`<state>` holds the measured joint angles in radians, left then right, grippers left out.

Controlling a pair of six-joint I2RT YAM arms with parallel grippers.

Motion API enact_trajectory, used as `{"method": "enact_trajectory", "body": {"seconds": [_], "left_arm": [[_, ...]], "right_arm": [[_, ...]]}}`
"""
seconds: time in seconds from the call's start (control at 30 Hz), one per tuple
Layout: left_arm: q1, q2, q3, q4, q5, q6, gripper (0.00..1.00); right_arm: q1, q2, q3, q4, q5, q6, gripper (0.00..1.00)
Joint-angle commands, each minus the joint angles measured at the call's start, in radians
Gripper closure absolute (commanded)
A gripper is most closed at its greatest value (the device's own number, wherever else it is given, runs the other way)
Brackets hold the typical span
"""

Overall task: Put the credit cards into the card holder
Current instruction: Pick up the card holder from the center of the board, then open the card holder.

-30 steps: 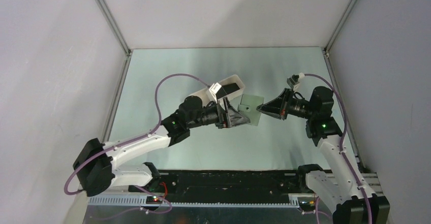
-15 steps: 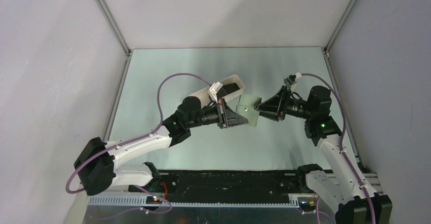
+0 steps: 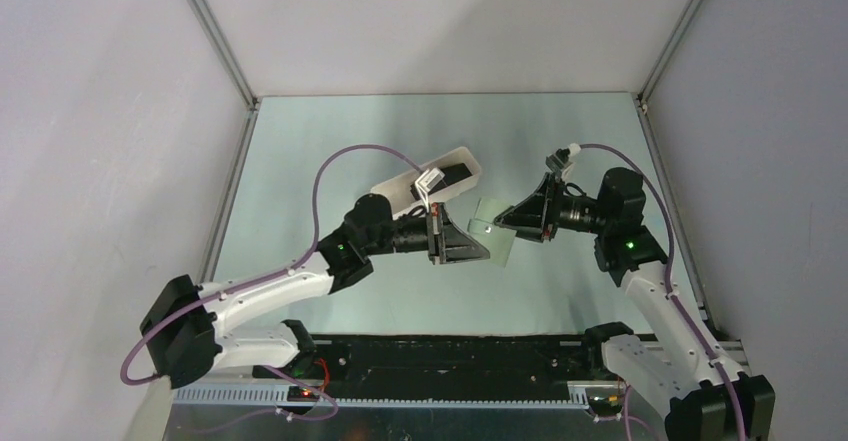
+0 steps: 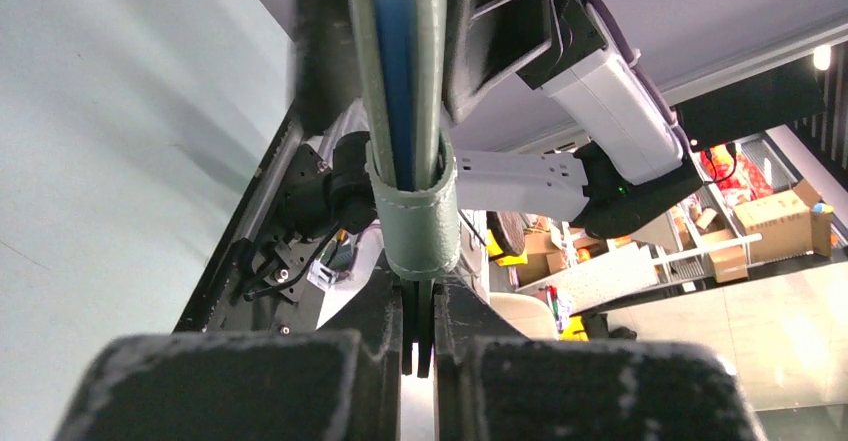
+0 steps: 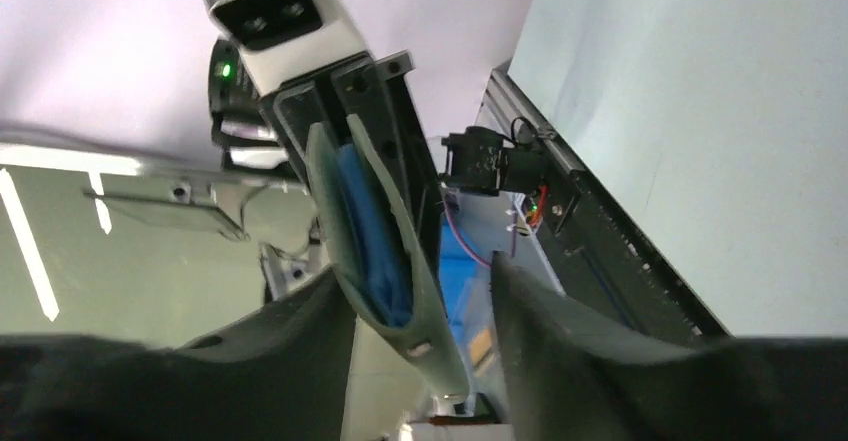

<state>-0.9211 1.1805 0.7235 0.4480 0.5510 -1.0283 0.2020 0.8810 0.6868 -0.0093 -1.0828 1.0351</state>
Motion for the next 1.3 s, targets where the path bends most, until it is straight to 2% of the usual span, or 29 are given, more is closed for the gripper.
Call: {"method": "enact_trajectory", "body": {"seconds": [0.0,0.03,0.07,0.1,0.13,0.17,0.2,0.23,0.27,0.3,0.33,0.37,0.47,0.7,0.9,1.27], "left_arm": [[-0.011,0.006,0.042,0.058,0.045,0.023,0.99],[-0.011,0.009,0.043,0.058,0.043,0.022,0.95],[-0.013,0.008,0.043,0.059,0.041,0.024,0.90],[-0.012,0.003,0.040,0.058,0.026,0.026,0.72],[-0.011,-0.003,0.034,0.055,0.011,0.028,0.64],[-0.007,-0.017,0.032,0.018,-0.026,0.032,0.51],[-0.002,-0.029,0.037,-0.020,-0.094,0.058,0.45],[-0.002,-0.057,0.050,-0.160,-0.148,0.085,0.32],[-0.009,-0.072,0.080,-0.236,-0.261,0.141,0.28],[-0.016,-0.099,0.101,-0.404,-0.331,0.167,0.21],[-0.032,-0.109,0.141,-0.485,-0.460,0.206,0.19],[-0.048,-0.125,0.156,-0.593,-0.504,0.220,0.17],[-0.085,-0.143,0.214,-0.749,-0.723,0.272,0.16],[-0.235,-0.077,0.373,-0.933,-1.017,0.426,0.18],[-0.351,-0.016,0.448,-0.965,-1.126,0.548,0.23],[-0.407,0.121,0.538,-0.962,-1.105,0.590,0.20]], "right_arm": [[0.043,-0.001,0.039,0.191,-0.063,0.089,0.60],[0.048,0.000,0.039,0.200,-0.062,0.092,0.80],[0.053,0.002,0.039,0.192,-0.057,0.092,0.89],[0.055,0.002,0.039,0.184,-0.053,0.088,0.99],[0.057,0.001,0.039,0.160,-0.041,0.075,1.00],[0.057,-0.005,0.039,0.145,-0.032,0.063,1.00],[0.057,-0.008,0.040,0.108,-0.012,0.055,1.00],[0.057,-0.014,0.041,0.087,-0.001,0.040,1.00],[0.056,-0.017,0.045,0.036,0.024,0.027,1.00],[0.059,-0.023,0.055,-0.009,0.040,-0.003,1.00],[0.062,-0.026,0.062,-0.079,0.075,-0.019,1.00],[0.068,-0.032,0.075,-0.112,0.092,-0.049,1.00],[0.073,-0.034,0.086,-0.210,0.144,-0.074,1.00],[0.090,-0.022,0.108,-0.320,0.193,-0.106,1.00],[0.090,-0.020,0.109,-0.329,0.196,-0.089,1.00],[0.091,-0.004,0.109,-0.379,0.207,-0.095,1.00]]}}
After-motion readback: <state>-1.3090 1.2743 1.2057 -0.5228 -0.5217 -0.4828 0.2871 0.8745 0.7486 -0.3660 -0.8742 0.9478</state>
